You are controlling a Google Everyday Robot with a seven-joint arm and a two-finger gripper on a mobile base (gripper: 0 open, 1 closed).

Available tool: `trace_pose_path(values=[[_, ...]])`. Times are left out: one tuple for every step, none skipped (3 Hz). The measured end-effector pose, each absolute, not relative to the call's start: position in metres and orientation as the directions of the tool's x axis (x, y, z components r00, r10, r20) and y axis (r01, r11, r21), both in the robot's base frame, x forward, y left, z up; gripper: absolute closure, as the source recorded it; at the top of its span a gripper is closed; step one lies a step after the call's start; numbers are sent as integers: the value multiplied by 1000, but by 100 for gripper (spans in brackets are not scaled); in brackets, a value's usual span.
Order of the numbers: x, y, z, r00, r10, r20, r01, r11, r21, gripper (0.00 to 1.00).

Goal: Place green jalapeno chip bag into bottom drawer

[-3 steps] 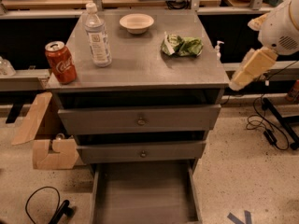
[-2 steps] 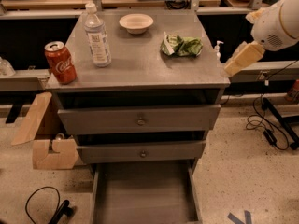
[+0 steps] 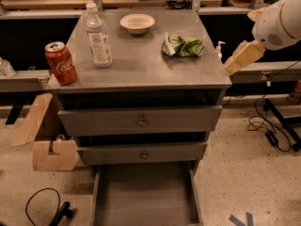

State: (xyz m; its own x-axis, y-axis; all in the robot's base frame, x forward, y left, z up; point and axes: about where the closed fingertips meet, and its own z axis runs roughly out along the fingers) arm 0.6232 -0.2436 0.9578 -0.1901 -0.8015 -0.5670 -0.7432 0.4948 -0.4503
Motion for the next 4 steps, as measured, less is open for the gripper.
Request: trace_pose_path(values=[[641,-240,958,-160,-782,-603,-731,504,-460,0],[692,-228,965,-93,-757,-647,-712,505,-488,0],[745,-206,957,-55,-705,-707,-732,511,-451,0],[785,-185,942,-61,-654,-754,-758,522,-392,0]])
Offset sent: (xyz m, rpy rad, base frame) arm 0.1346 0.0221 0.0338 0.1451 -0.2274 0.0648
